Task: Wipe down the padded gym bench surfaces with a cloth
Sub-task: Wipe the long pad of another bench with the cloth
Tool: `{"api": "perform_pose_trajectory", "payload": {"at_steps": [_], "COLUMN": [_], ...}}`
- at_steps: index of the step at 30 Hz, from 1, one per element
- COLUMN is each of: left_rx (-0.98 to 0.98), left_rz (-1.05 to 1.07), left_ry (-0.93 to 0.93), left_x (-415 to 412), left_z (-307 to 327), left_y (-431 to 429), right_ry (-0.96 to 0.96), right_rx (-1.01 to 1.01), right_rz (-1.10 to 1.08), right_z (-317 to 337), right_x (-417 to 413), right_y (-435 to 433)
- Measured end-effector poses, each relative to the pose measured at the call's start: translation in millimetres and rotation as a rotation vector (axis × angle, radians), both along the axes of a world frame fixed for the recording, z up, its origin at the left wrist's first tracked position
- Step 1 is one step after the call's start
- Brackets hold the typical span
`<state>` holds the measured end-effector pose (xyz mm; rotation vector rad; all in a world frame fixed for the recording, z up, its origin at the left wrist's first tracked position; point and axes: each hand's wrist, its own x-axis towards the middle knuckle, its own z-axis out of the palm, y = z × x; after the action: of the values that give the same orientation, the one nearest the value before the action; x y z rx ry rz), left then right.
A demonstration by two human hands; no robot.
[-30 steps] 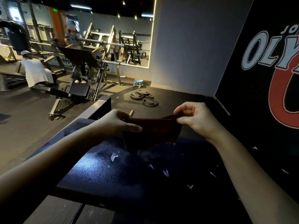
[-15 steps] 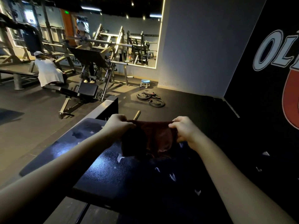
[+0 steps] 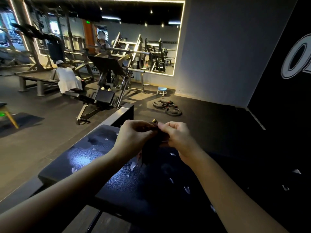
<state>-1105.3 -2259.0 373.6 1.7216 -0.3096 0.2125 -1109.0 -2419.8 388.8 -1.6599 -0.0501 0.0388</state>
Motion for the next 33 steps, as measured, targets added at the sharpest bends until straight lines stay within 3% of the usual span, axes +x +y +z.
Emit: {"api": "perform_pose_trajectory", "payload": {"at_steps": [6, 10, 13, 15, 18, 22, 27, 33], "left_rx": [0.075, 0.088, 0.044, 0.022, -0.067, -0.206, -0.274, -0.021], "left_rz": [-0.204, -0.003, -0.265, -0.362, -0.269, -0.117, 0.013, -0.107], "left_ry": [0.133, 0.063, 0.375, 0.44, 0.407, 0.45, 0.458, 0.245], "left_x": [-5, 1, 3, 3, -3, -11, -12, -20], "left_z": [8, 5, 4, 0, -4, -11, -23, -31], "left_y": [14, 28, 39, 42, 34, 22, 19, 18], "right_ry": [0.014, -0.011, -0.006, -0.004, 0.057, 0.202, 0.118, 0.014], "right_rx": [0.073, -0.03, -0.018, 0.021, 0.131, 0.193, 0.185, 0.015], "right_rz": [-0.05, 0.047, 0.178, 0.144, 0.071, 0.186, 0.053, 0.11], "right_z": [-1, 6, 16, 17, 8, -12, -25, -30], "right_x": [-1, -2, -5, -4, -4, -12, -17, -22], "right_y": [-7, -19, -26, -28, -24, -18, -13, -16]}}
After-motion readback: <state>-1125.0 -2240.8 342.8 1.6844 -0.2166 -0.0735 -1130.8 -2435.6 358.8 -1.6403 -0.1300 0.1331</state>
